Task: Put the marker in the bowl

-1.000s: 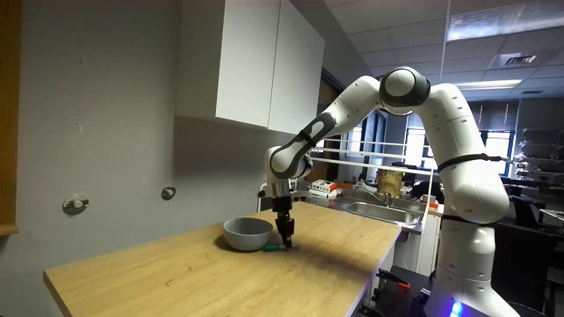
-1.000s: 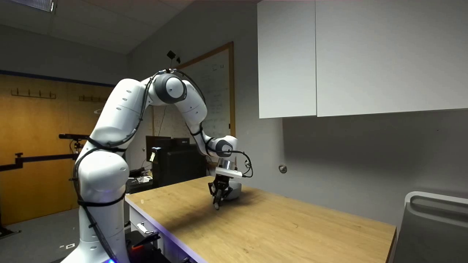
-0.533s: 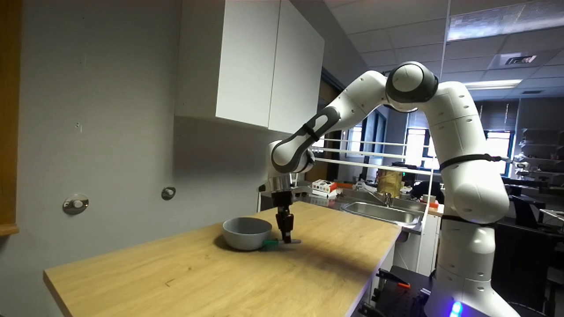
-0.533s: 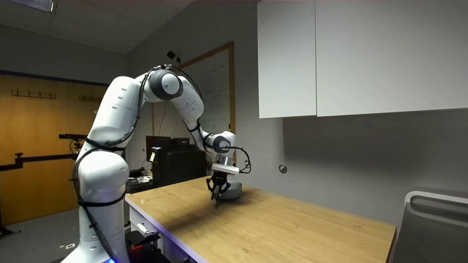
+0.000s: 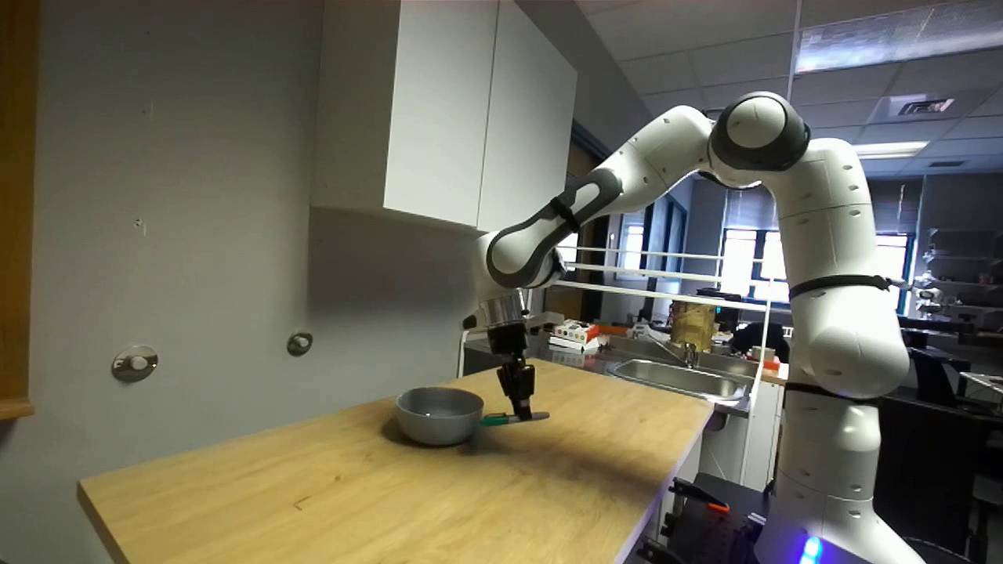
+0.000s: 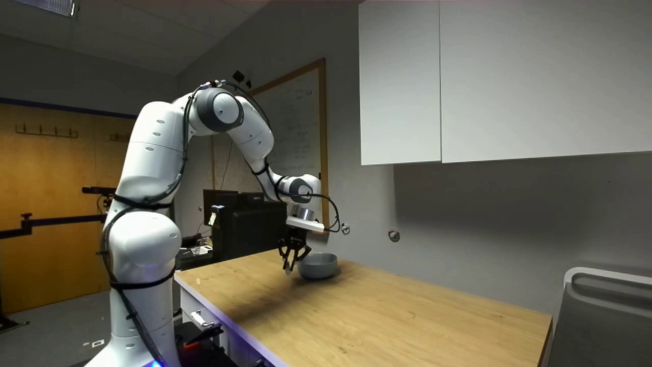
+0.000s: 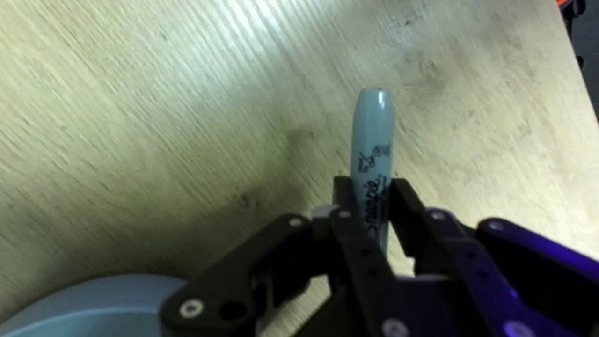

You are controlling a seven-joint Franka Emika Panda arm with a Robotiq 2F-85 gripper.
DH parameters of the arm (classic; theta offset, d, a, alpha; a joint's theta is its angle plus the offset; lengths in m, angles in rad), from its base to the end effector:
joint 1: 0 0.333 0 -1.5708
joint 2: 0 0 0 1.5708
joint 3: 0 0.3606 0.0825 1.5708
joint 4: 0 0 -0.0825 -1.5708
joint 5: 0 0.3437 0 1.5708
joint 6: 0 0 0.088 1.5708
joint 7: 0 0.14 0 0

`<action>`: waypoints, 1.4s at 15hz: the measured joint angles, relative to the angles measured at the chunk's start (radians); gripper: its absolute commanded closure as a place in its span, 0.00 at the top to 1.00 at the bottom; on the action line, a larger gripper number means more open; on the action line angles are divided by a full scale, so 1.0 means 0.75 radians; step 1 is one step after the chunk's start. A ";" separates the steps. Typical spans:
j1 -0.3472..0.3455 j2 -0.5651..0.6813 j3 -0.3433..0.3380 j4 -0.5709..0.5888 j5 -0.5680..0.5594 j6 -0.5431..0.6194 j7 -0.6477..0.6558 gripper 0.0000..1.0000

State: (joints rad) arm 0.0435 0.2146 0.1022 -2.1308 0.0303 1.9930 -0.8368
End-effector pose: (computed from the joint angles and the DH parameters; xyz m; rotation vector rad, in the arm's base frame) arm 0.4896 0.0737 0.3252 -2.6049 -1.3673 0.4678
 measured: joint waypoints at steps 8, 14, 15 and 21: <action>0.055 -0.096 0.015 0.023 -0.069 -0.027 0.075 0.07; 0.061 -0.094 0.017 0.153 -0.084 -0.030 0.072 0.07; 0.062 -0.083 0.018 0.178 -0.084 -0.033 0.072 0.07; 0.073 0.048 0.021 0.347 -0.107 -0.105 0.074 0.07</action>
State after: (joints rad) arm 0.0985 0.2508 0.1176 -1.8704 -0.0498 1.9141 -0.7815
